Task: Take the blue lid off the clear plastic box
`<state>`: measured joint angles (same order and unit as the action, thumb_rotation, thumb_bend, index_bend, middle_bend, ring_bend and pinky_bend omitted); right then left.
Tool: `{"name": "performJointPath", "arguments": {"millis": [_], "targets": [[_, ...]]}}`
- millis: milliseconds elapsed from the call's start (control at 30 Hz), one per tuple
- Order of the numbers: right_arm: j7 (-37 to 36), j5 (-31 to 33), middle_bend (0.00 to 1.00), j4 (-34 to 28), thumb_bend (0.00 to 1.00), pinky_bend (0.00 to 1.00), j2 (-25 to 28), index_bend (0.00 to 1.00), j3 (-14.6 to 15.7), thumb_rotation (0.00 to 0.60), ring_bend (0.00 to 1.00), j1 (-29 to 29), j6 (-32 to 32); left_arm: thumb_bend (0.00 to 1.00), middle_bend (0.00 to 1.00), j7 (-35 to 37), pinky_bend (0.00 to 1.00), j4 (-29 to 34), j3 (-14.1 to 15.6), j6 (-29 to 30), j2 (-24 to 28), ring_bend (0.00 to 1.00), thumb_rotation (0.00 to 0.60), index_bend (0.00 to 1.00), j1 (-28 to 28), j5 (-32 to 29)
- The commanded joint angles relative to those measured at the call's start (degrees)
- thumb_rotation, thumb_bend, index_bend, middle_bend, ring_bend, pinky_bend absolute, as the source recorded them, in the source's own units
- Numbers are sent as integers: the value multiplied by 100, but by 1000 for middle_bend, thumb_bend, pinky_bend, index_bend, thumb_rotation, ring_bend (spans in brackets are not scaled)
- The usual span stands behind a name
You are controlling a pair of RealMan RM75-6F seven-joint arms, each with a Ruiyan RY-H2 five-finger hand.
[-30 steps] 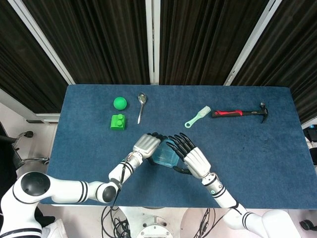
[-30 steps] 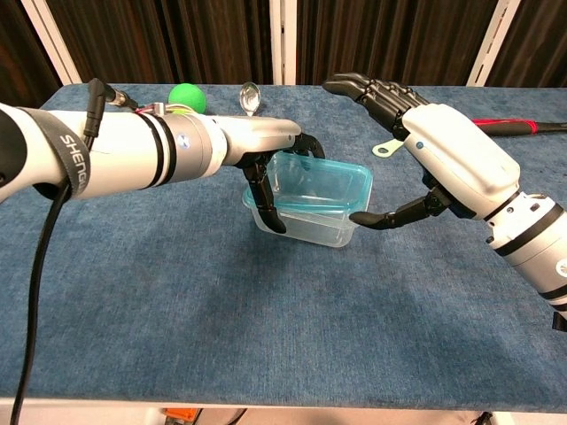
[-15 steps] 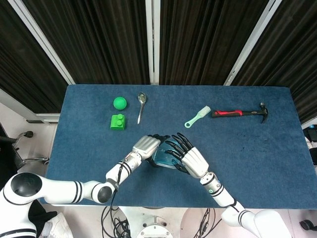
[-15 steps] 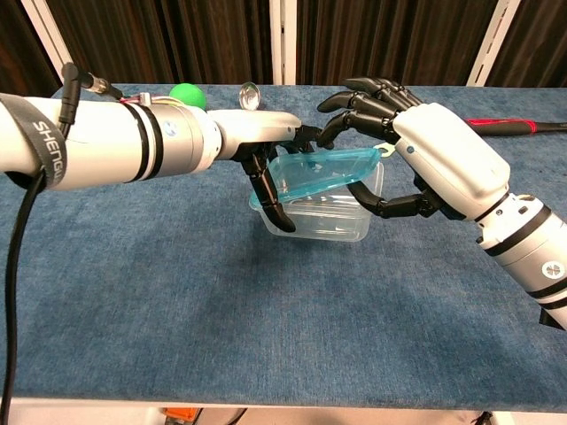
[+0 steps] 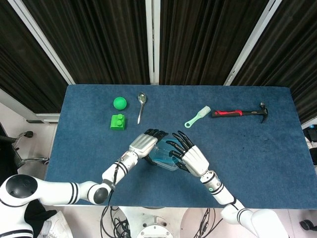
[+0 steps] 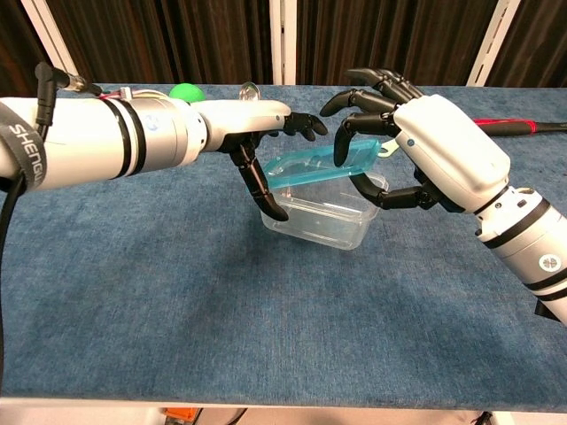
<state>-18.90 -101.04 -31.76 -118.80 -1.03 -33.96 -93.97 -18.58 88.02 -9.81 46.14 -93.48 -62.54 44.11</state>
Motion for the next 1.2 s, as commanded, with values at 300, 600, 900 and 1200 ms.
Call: {"name": "performJointPath", "arguments": {"millis": [300, 600, 900, 1200], "targets": [[-56, 115, 297, 384, 506, 14, -219, 849, -228, 600, 23, -199, -385, 0, 27, -10, 11, 114, 112, 539, 252, 0, 600, 21, 401, 264], [-18, 360, 307, 532, 523, 13, -215, 850, -613, 600, 32, -490, -696, 0, 27, 83, 7, 95, 157, 910, 534, 0, 600, 21, 824, 362], [-20, 870, 307, 540, 523, 14, 381, 852, -1024, 600, 33, -321, -796, 0, 27, 219, 6, -158, 256, 1543, 931, 0, 600, 21, 1453, 653], [-108, 1437, 275, -249, 522, 13, 1374, 773, -1004, 600, 30, 147, 522, 0, 33, 599, 5, -201, 364, 2209, 1379, 0, 600, 22, 2253, 1024]]}}
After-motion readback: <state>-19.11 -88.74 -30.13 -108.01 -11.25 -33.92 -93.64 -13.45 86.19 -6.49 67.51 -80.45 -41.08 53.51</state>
